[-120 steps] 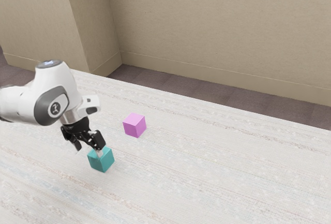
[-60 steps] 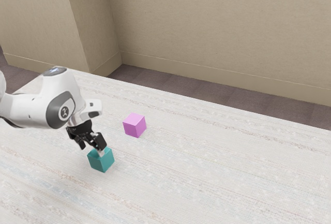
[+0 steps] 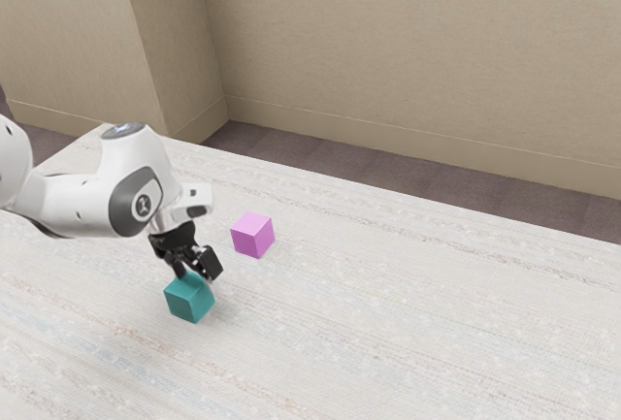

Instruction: Pick up the blue block with one arm, and put the blue block on the pink block with one arm

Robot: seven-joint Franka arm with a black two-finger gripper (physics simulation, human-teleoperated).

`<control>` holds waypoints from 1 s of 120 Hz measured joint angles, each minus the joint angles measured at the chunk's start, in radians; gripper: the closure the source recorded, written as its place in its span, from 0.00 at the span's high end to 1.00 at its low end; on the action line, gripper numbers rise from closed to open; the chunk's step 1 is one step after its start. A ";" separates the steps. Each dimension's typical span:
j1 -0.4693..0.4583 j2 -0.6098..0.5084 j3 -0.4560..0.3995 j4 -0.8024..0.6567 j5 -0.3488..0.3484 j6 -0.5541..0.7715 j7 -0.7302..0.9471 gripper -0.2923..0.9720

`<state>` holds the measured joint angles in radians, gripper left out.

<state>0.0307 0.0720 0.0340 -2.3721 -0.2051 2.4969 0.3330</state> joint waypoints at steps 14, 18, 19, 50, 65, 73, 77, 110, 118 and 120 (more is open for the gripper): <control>-0.003 -0.010 0.002 0.000 0.008 -0.016 0.003 0.76; -0.004 -0.011 0.004 0.000 0.015 -0.021 0.002 0.76; -0.004 -0.011 0.004 0.000 0.018 -0.022 0.002 0.76; 0.010 -0.003 0.008 -0.001 0.121 -0.051 -0.043 0.76; 0.006 0.017 0.007 -0.001 0.126 -0.052 -0.060 0.76; 0.005 0.027 0.008 -0.001 0.127 -0.051 -0.069 0.76; 0.006 0.031 0.009 -0.001 0.125 -0.050 -0.072 0.76; 0.007 0.062 0.022 -0.001 0.120 -0.043 -0.098 0.76; 0.006 0.063 0.023 -0.001 0.120 -0.041 -0.102 0.76; 0.006 0.064 0.023 -0.001 0.119 -0.040 -0.103 0.76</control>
<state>0.0369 0.1364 0.0567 -2.3728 -0.0857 2.4564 0.2296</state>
